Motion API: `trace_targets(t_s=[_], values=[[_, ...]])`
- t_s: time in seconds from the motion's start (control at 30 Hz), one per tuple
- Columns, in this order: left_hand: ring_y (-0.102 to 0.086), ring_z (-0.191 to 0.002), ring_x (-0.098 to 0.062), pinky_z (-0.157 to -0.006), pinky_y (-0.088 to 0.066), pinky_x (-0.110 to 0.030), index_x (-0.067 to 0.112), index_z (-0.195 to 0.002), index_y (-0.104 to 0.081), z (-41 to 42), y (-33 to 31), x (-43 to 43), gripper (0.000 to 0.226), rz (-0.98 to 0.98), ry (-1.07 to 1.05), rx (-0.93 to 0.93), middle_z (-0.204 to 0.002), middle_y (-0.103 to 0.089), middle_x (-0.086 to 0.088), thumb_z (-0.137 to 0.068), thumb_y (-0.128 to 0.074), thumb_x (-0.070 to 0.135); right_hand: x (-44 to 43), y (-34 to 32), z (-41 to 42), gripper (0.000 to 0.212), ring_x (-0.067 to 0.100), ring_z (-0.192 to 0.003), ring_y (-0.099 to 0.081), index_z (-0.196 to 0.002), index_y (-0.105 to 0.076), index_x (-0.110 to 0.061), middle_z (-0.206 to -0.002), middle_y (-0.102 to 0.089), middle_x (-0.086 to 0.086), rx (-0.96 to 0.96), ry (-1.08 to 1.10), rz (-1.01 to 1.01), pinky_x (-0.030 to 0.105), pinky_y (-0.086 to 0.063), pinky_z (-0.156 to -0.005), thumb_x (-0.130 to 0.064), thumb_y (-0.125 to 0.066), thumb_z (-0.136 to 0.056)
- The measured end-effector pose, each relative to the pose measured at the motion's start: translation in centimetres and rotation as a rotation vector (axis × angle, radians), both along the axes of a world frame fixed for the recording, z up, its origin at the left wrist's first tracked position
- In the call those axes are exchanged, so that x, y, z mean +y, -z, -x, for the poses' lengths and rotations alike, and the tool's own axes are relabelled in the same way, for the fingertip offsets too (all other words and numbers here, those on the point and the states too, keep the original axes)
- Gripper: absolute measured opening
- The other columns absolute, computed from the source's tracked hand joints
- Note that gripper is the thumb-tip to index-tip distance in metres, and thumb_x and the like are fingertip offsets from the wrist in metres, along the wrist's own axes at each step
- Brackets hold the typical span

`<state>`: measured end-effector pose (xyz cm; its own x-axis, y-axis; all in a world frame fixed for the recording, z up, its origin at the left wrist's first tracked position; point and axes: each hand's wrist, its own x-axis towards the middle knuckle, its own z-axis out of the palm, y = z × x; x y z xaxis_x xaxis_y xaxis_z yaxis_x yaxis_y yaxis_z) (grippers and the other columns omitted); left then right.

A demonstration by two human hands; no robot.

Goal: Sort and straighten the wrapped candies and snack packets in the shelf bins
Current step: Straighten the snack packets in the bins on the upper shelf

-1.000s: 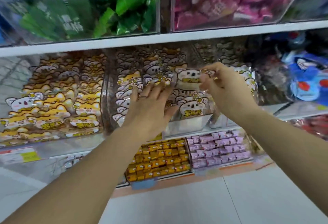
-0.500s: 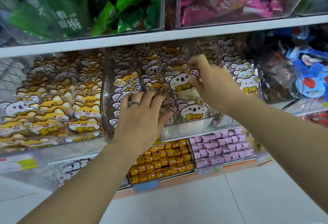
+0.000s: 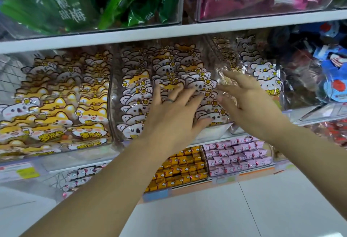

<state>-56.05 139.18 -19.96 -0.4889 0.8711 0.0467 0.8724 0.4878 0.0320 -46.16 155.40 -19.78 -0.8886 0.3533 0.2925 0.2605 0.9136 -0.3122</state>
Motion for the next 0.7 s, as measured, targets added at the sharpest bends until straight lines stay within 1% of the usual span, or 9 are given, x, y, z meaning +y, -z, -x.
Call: trace_targets(t_s=[0.07,0.1,0.2,0.27,0.37,0.47,0.53,0.6,0.7], values=[[0.002,-0.146,-0.014,-0.114,0.007,-0.057,0.031,-0.149,-0.016,-0.1,-0.1,1.0,0.070,0.063,-0.010,-0.023,-0.158,-0.002,0.012,-0.089,-0.013,0.068,0.0,0.3,-0.4,0.040,0.023,-0.137,-0.028,-0.123,-0.060,-0.009,-0.148,-0.036,0.006,-0.001,-0.035,0.010,0.029,-0.022,-0.106,-0.034,-0.053,-0.093],[0.002,-0.146,-0.014,-0.114,0.006,-0.057,0.031,-0.148,-0.019,0.0,-0.1,1.3,0.070,0.078,-0.014,-0.033,-0.158,-0.004,0.012,-0.088,-0.014,0.068,0.1,0.4,-0.5,0.042,0.023,-0.138,-0.027,-0.123,-0.061,-0.009,-0.149,-0.035,0.006,0.000,-0.047,-0.003,0.027,-0.022,-0.105,-0.036,-0.054,-0.092],[0.006,-0.146,-0.016,-0.114,0.005,-0.058,0.029,-0.148,-0.020,0.1,-0.2,2.2,0.067,0.128,0.030,-0.028,-0.157,-0.012,0.012,-0.091,-0.018,0.065,0.5,0.7,-0.5,0.038,0.025,-0.138,-0.027,-0.116,-0.065,-0.009,-0.148,-0.035,0.007,-0.011,-0.057,-0.033,0.037,-0.033,-0.105,-0.035,-0.055,-0.091],[0.012,-0.145,-0.017,-0.114,0.005,-0.057,0.026,-0.149,-0.016,0.1,-0.2,2.8,0.067,0.167,0.065,-0.051,-0.157,-0.017,0.010,-0.093,-0.020,0.062,0.4,0.8,-0.5,0.033,0.027,-0.137,-0.031,-0.109,-0.069,-0.007,-0.146,-0.038,0.009,0.021,-0.060,-0.060,0.044,-0.043,-0.097,-0.032,-0.057,-0.091],[0.010,-0.145,-0.015,-0.115,0.003,-0.054,0.026,-0.149,-0.012,0.3,-0.3,2.9,0.068,0.163,0.074,-0.081,-0.157,-0.013,0.009,-0.093,-0.019,0.062,0.1,1.2,-0.4,0.042,0.030,-0.135,-0.036,-0.111,-0.067,-0.004,-0.142,-0.042,0.012,0.077,-0.050,-0.060,0.045,-0.047,-0.092,-0.034,-0.049,-0.088],[-0.013,-0.143,-0.013,-0.117,-0.010,-0.042,0.028,-0.149,-0.017,0.2,-0.7,2.2,0.060,-0.033,0.044,-0.156,-0.156,-0.014,0.011,-0.096,-0.022,0.055,-0.1,1.9,-0.1,0.044,0.030,-0.137,-0.032,-0.124,-0.058,-0.005,-0.144,-0.038,0.012,0.115,-0.045,-0.028,0.044,-0.046,-0.094,-0.032,-0.048,-0.090],[-0.034,-0.134,-0.016,-0.110,-0.025,-0.037,0.025,-0.145,-0.032,0.5,-1.1,1.7,0.050,-0.235,-0.030,-0.167,-0.151,-0.030,0.008,-0.099,-0.028,0.044,-0.3,2.4,0.0,0.040,0.030,-0.138,-0.029,-0.127,-0.056,-0.007,-0.145,-0.035,0.013,0.139,-0.046,-0.024,0.044,-0.048,-0.089,-0.027,-0.052,-0.092],[-0.050,-0.119,-0.020,-0.099,-0.039,-0.036,0.022,-0.135,-0.049,1.9,-1.4,1.2,0.038,-0.372,-0.136,-0.119,-0.139,-0.048,0.003,-0.100,-0.035,0.032,-0.5,2.6,0.2,0.038,0.030,-0.137,-0.031,-0.128,-0.055,-0.009,-0.146,-0.033,0.013,0.152,-0.031,-0.018,0.042,-0.052,-0.082,-0.023,-0.053,-0.093],[-0.057,-0.107,-0.025,-0.091,-0.048,-0.041,0.021,-0.121,-0.062,5.2,-0.9,0.4,0.029,-0.392,-0.302,-0.128,-0.123,-0.061,-0.004,-0.097,-0.046,0.020,-0.9,2.9,0.6,0.036,0.029,-0.131,-0.039,-0.127,-0.055,-0.009,-0.147,-0.030,0.012,0.167,-0.010,-0.009,0.036,-0.052,-0.074,-0.020,-0.053,-0.093]])
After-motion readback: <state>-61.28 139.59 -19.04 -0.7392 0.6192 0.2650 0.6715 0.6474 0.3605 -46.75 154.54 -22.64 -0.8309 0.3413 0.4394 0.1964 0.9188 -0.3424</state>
